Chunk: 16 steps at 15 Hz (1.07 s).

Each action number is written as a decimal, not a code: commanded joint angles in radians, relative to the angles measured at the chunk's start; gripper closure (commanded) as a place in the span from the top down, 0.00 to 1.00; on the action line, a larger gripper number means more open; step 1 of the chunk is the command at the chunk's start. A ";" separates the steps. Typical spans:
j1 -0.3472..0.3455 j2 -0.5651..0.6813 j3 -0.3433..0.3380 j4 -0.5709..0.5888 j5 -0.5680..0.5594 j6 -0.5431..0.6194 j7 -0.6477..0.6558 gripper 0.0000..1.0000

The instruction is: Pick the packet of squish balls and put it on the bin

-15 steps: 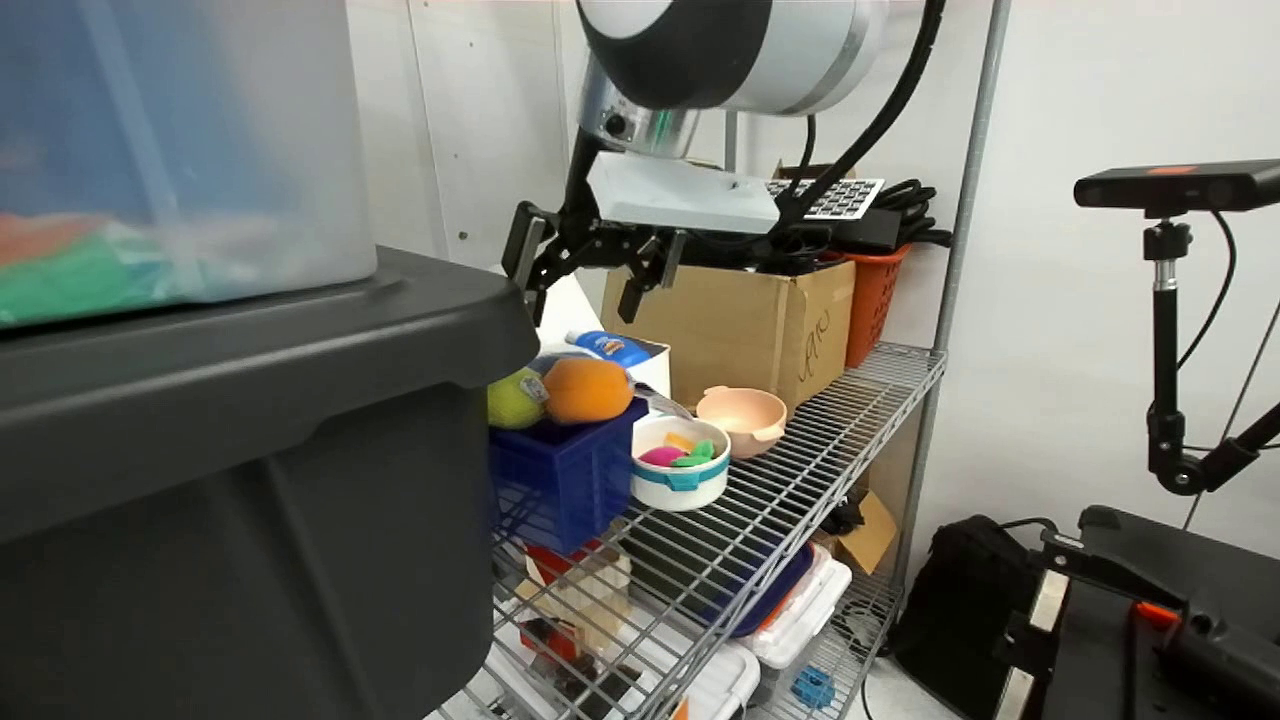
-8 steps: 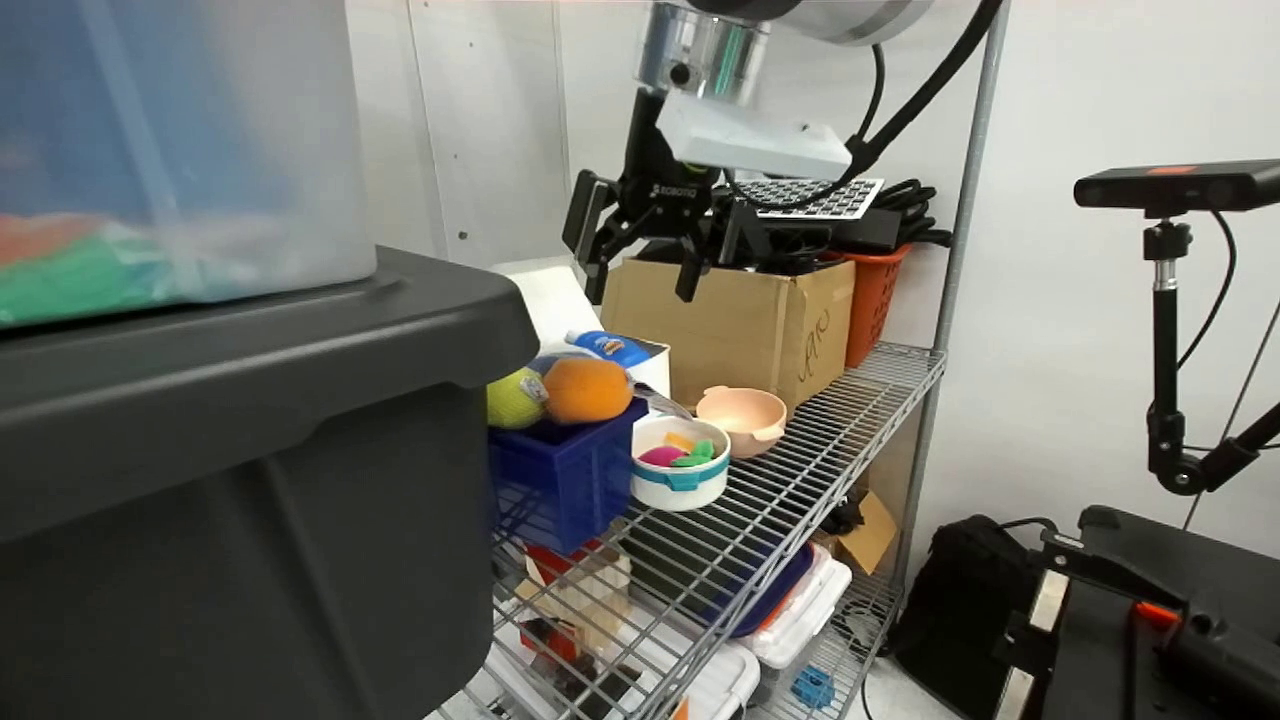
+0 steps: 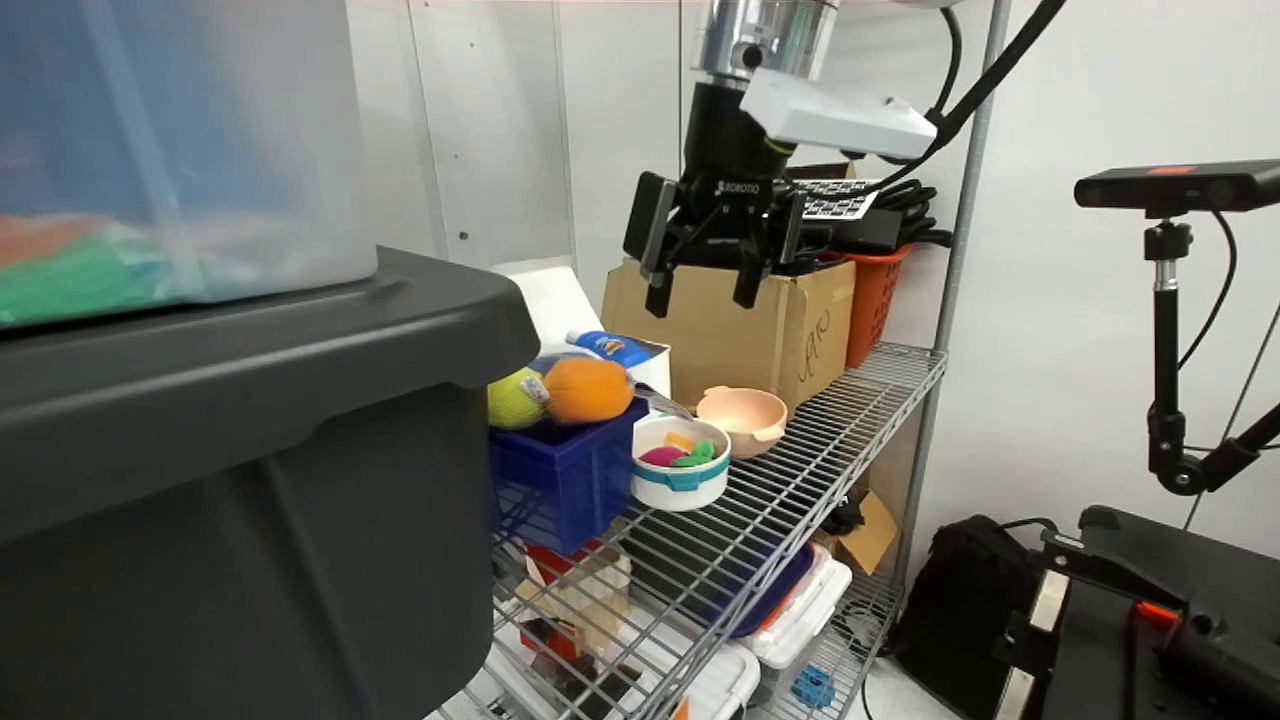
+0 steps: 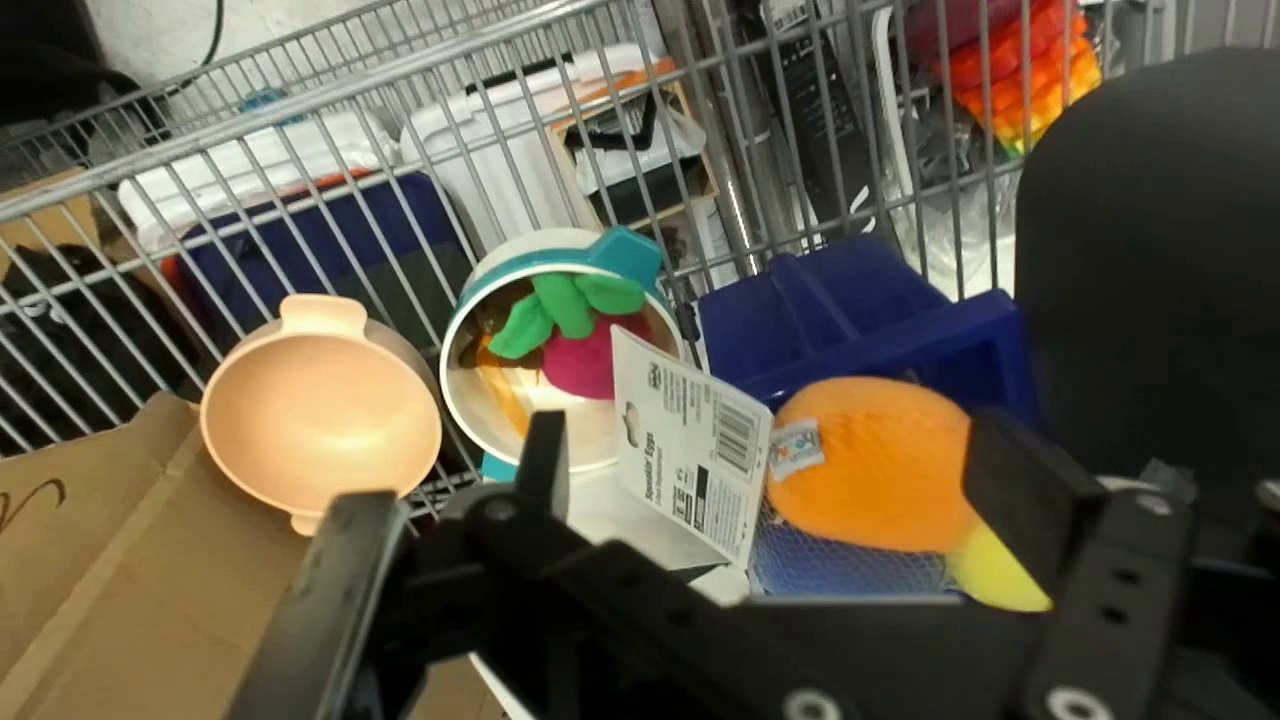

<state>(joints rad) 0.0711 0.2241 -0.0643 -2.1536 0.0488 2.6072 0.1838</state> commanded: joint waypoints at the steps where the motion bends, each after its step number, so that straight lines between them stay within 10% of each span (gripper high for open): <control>1: -0.023 -0.135 0.017 -0.096 -0.032 -0.079 -0.057 1.00; 16: -0.055 -0.431 0.030 -0.339 -0.176 -0.222 -0.172 1.00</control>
<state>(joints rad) 0.0421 -0.1540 -0.0557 -2.4539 -0.1024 2.4099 0.0241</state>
